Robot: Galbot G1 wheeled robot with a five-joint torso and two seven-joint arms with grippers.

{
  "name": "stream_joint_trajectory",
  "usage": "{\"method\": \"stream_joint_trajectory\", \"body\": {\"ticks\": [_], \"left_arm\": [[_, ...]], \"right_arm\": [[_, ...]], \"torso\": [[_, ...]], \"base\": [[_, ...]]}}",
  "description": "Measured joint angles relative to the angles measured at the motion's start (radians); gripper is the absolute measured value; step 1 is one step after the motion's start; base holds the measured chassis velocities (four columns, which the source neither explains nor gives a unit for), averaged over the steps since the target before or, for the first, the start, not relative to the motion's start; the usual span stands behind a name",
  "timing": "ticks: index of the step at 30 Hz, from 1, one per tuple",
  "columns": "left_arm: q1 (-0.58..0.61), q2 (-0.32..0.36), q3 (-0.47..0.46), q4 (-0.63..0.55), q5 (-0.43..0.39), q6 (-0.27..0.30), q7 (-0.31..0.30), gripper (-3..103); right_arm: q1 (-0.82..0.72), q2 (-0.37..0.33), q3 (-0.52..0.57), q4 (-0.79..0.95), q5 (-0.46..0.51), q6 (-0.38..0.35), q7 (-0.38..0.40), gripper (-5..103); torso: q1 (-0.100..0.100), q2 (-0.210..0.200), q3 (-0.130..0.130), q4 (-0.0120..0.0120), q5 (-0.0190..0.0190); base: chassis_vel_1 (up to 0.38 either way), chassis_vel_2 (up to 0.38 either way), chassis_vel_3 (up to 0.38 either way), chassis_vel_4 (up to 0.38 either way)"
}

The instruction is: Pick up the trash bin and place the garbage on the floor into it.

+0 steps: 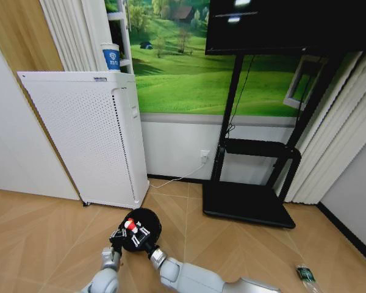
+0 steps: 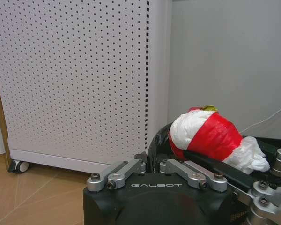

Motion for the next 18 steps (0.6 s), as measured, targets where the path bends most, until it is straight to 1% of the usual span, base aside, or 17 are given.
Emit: {"method": "stream_joint_trajectory", "body": {"ticks": [1,2,4,5,8,9,11,12,13,14,16,17,18], "left_arm": [[0.005,0.0,-0.003,-0.003,0.0,0.0,0.001,7],[0.005,0.0,-0.003,-0.003,0.0,0.0,0.001,7],[0.012,0.001,-0.008,-0.008,0.002,0.0,0.003,7],[0.012,0.001,-0.008,-0.008,0.002,0.0,0.003,7],[0.03,0.002,-0.023,-0.015,0.008,-0.002,0.008,7],[0.03,0.002,-0.023,-0.015,0.008,-0.002,0.008,7],[0.04,0.004,-0.031,-0.019,0.012,-0.003,0.013,7],[0.04,0.004,-0.031,-0.019,0.012,-0.003,0.013,7],[0.04,0.004,-0.033,-0.021,0.012,-0.003,0.013,7],[0.04,0.004,-0.033,-0.021,0.012,-0.003,0.013,7],[0.047,0.009,-0.043,-0.029,0.012,-0.003,0.013,7],[0.047,0.009,-0.043,-0.029,0.012,-0.003,0.013,7],[0.056,0.014,-0.052,-0.033,0.014,-0.004,0.014,7]], "right_arm": [[0.002,0.006,-0.001,-0.008,0.0,-0.001,0.006,39],[0.002,0.006,-0.001,-0.008,0.0,-0.001,0.006,39],[0.002,0.009,-0.001,-0.011,0.004,-0.003,0.014,50],[0.002,0.009,-0.001,-0.011,0.004,-0.003,0.014,50],[0.001,-0.003,-0.001,-0.002,0.015,-0.009,0.021,67],[0.001,-0.003,-0.001,-0.002,0.015,-0.009,0.021,67],[-0.005,-0.024,0.003,0.016,0.017,-0.012,0.028,78],[-0.005,-0.024,0.003,0.016,0.017,-0.012,0.028,78],[-0.008,-0.032,0.008,0.025,0.017,-0.012,0.034,84],[-0.008,-0.032,0.008,0.025,0.017,-0.012,0.034,84],[-0.017,-0.058,0.049,0.06,0.018,-0.012,0.059,94],[-0.017,-0.058,0.049,0.06,0.018,-0.012,0.059,94],[-0.023,-0.076,0.088,0.076,0.018,-0.012,0.07,99]], "torso": [[0.0,0.0,0.0,0.0001,0.0],[0.0,0.0,0.0,0.0001,0.0],[0.0,0.0,0.0,0.0001,-0.0001],[0.0,0.0,0.0,0.0001,-0.0001],[0.0,0.0,0.0,0.0,-0.0001],[0.0,0.0,0.0,0.0,-0.0001],[0.0,0.0,0.0,0.0,-0.0001],[0.0,0.0,0.0,0.0,-0.0001],[0.0,0.0,0.0,0.0,0.0],[0.0,0.0,0.0,0.0,0.0],[0.0,0.0,0.0,0.0,0.0],[0.0,0.0,0.0,0.0,0.0],[0.0,0.0,0.0,0.0001,0.0001]], "base": [[0.0,0.0,0.0,0.0],[0.0,0.0,0.0,0.0],[0.0,0.0,0.0,0.0],[0.0,0.0,0.0,0.0],[0.0,0.0,0.0,0.0],[0.0,0.0,0.0,0.0],[0.0,0.0,0.0,0.0],[0.0,0.0,0.0,0.0],[0.0,0.0,0.0,0.0],[0.0,0.0,0.0,0.0],[0.0,0.0,0.0,0.0],[0.0,0.0,0.0,0.0],[0.0,0.0,0.0,0.0]]}}
